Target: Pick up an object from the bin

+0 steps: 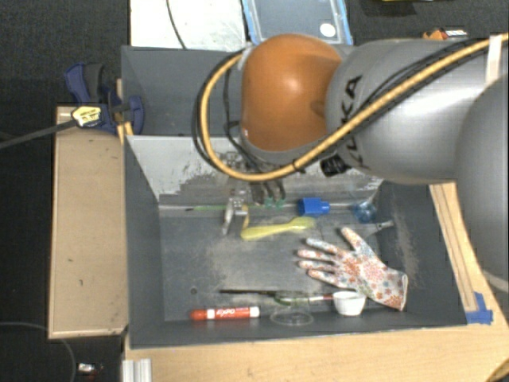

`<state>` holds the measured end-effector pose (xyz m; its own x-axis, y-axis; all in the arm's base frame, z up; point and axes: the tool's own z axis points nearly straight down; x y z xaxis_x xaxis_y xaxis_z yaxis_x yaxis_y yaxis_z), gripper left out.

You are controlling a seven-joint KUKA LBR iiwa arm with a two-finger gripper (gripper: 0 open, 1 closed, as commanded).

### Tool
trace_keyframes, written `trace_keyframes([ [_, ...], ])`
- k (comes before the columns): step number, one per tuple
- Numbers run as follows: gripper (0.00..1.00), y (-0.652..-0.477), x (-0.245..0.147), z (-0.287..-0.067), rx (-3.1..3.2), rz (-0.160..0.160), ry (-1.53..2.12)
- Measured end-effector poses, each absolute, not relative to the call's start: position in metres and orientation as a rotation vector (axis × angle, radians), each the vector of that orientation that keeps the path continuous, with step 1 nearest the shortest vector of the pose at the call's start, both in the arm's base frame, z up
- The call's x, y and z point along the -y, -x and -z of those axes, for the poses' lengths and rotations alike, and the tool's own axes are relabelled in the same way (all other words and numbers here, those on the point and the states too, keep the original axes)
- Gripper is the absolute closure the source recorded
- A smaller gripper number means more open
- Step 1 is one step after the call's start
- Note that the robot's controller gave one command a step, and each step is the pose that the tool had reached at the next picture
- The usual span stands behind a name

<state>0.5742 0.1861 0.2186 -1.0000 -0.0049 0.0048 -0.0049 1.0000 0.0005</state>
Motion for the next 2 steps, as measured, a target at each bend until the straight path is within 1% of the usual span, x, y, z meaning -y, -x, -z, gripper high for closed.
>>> trace_keyframes([
  [1, 0.0, -0.576, -0.185, -0.224, 3.145, 0.003, 0.0],
  [2, 0.0, -0.538, -0.159, -0.14, 3.145, 0.003, -0.125],
])
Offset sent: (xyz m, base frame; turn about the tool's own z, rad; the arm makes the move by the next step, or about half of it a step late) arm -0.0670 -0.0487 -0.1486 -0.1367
